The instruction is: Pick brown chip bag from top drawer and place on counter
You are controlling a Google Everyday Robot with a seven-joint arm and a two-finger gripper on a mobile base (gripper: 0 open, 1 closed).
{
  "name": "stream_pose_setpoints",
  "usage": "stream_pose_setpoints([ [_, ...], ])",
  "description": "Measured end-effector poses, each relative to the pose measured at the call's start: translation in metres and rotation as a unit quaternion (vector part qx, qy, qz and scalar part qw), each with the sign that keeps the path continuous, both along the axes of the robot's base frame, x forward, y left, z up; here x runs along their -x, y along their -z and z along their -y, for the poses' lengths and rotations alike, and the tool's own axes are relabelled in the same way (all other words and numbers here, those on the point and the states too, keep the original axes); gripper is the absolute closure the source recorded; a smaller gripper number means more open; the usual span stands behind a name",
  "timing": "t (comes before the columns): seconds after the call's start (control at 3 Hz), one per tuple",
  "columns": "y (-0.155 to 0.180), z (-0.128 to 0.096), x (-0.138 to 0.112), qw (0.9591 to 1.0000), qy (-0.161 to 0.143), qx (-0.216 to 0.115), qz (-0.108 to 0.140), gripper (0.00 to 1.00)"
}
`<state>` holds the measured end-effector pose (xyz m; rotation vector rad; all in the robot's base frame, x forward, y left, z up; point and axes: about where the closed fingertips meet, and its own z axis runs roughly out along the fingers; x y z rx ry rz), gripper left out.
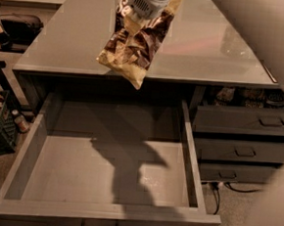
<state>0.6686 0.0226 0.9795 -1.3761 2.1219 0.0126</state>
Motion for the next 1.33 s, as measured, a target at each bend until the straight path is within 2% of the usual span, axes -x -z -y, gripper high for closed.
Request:
stream_pose_setpoints([
  [0.33,-0.010,0.006,-0.034,1.0000,-0.005,-0.004,0.000,1.00],
  [0.67,-0.006,0.009,-0.064,0.9999,-0.008,-0.007,-0.009,1.00],
  [1.33,0.022,0.003,-0.106,0.9993,-0.017,-0.013,-0.031,1.00],
])
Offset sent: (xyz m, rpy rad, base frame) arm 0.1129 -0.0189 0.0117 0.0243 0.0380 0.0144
